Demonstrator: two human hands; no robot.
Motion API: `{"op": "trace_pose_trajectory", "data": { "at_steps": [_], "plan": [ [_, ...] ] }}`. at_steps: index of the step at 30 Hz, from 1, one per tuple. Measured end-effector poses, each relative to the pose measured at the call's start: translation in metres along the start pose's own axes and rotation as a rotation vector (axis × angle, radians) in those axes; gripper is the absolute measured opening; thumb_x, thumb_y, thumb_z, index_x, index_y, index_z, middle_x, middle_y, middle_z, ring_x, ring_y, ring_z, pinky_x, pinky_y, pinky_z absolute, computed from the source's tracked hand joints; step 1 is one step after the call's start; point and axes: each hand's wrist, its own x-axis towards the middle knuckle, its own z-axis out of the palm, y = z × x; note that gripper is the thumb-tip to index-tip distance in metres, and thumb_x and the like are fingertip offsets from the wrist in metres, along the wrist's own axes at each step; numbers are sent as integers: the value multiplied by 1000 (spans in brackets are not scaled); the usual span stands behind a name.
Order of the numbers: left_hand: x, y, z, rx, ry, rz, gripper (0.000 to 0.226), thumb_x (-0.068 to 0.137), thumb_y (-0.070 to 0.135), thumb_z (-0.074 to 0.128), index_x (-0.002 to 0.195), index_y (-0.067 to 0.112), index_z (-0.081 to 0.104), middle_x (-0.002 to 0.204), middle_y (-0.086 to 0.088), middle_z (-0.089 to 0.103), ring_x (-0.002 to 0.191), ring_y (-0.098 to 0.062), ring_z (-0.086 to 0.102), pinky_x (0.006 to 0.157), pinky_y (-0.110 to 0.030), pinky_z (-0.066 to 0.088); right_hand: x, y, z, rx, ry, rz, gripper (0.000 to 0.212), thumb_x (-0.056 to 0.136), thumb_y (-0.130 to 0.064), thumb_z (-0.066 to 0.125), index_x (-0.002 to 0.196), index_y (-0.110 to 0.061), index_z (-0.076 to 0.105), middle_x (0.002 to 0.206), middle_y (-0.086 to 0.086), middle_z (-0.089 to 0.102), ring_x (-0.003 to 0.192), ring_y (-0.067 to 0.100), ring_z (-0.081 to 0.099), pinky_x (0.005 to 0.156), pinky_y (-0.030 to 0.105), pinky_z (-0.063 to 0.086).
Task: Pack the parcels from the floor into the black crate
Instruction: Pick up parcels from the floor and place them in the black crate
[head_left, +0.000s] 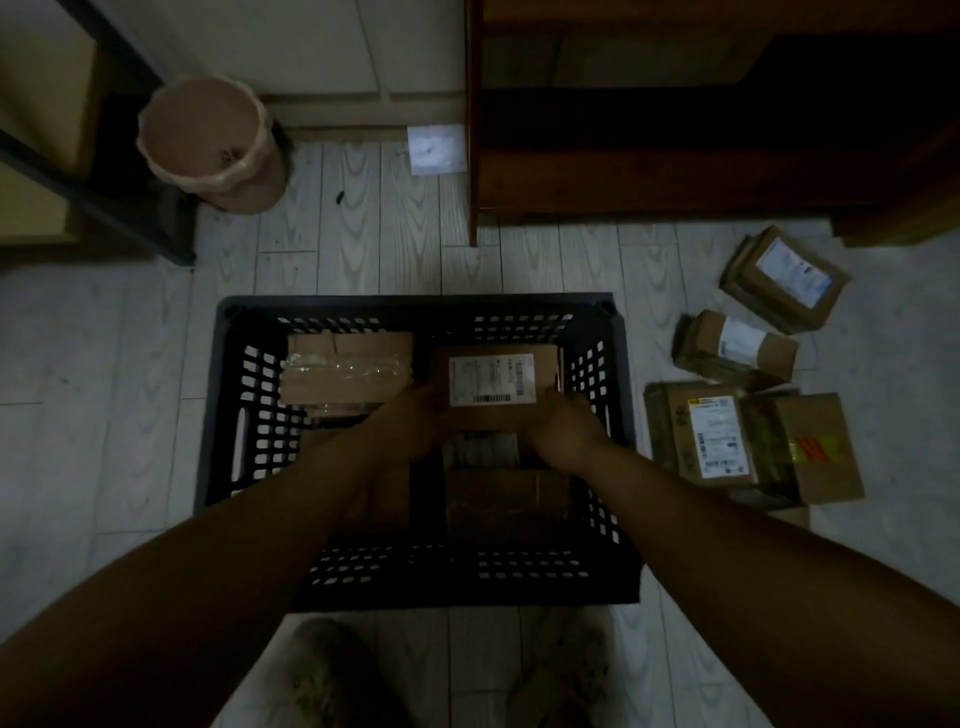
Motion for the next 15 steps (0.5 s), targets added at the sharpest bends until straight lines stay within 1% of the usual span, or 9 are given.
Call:
{"op": "trace_pose_trajectory", "data": {
  "at_steps": [3, 5, 7, 8, 9, 11, 12, 13, 15],
  "plan": [
    [-59, 34, -17, -134, 25, -41, 30, 87, 16, 61, 116, 20, 55, 114, 5, 60, 103, -7, 56, 85, -12, 45, -67, -20, -31, 54, -11, -70, 53, 92, -38, 52, 140, -20, 42, 141, 11, 44, 122, 27, 48, 105, 40, 41],
    [-106, 62, -29, -88, 90, -58, 39, 88, 15, 60, 125, 13, 51, 115, 10, 55, 102, -2, 50, 77, -2, 40, -114, -34, -54, 57, 5, -119, 49, 92, -38, 53, 136, -18, 48, 132, 12, 52, 118, 27, 50, 101, 39, 44],
    [-155, 92, -36, 12, 150, -86, 56, 89, 19, 59, 139, 9, 36, 137, 0, 42, 116, -8, 42, 90, -9, 34, -160, -46, -77, 51, 23, -144, 42, 92, -37, 53, 127, -14, 53, 122, 13, 58, 108, 26, 55, 91, 33, 48],
    [-180, 107, -39, 51, 161, -74, 56, 90, 18, 59, 139, 9, 35, 139, -3, 38, 123, -11, 37, 93, -10, 26, -183, -51, -88, 44, 38, -148, 37, 93, -36, 53, 121, -12, 56, 117, 14, 59, 103, 26, 57, 84, 30, 48],
    [-202, 124, -41, 62, 171, -40, 50, 89, 13, 58, 135, 8, 40, 136, -4, 39, 126, -17, 37, 94, -9, 23, -204, -55, -99, 33, 55, -140, 30, 92, -36, 53, 110, -12, 58, 112, 15, 59, 98, 27, 58, 80, 29, 47],
    [-244, 154, -42, 24, 185, -2, 25, 89, 4, 56, 113, 12, 56, 124, -7, 50, 118, -26, 48, 95, -9, 29, -247, -60, -118, 37, 84, -137, 23, 92, -36, 52, 89, -14, 55, 104, 14, 58, 93, 26, 56, 75, 28, 45],
    [-266, 169, -40, -11, 194, -1, 23, 90, 5, 55, 112, 13, 57, 125, -13, 53, 116, -26, 51, 100, -14, 34, -269, -62, -126, 35, 97, -149, 25, 92, -38, 52, 91, -14, 56, 106, 13, 57, 95, 26, 56, 77, 27, 43],
    [-284, 182, -39, -27, 198, -9, 31, 91, 10, 54, 123, 10, 53, 132, -17, 49, 121, -28, 47, 107, -26, 34, -290, -63, -133, 25, 113, -157, 31, 92, -41, 51, 103, -12, 57, 113, 13, 55, 102, 27, 54, 81, 26, 41],
    [-316, 206, -31, 78, 219, -30, 59, 92, 24, 55, 142, 8, 30, 149, -13, 30, 136, -28, 29, 113, -42, 25, -329, -62, -146, -3, 164, -166, 50, 93, -42, 50, 126, -5, 50, 128, 17, 49, 114, 28, 49, 86, 26, 35]
  ]
}}
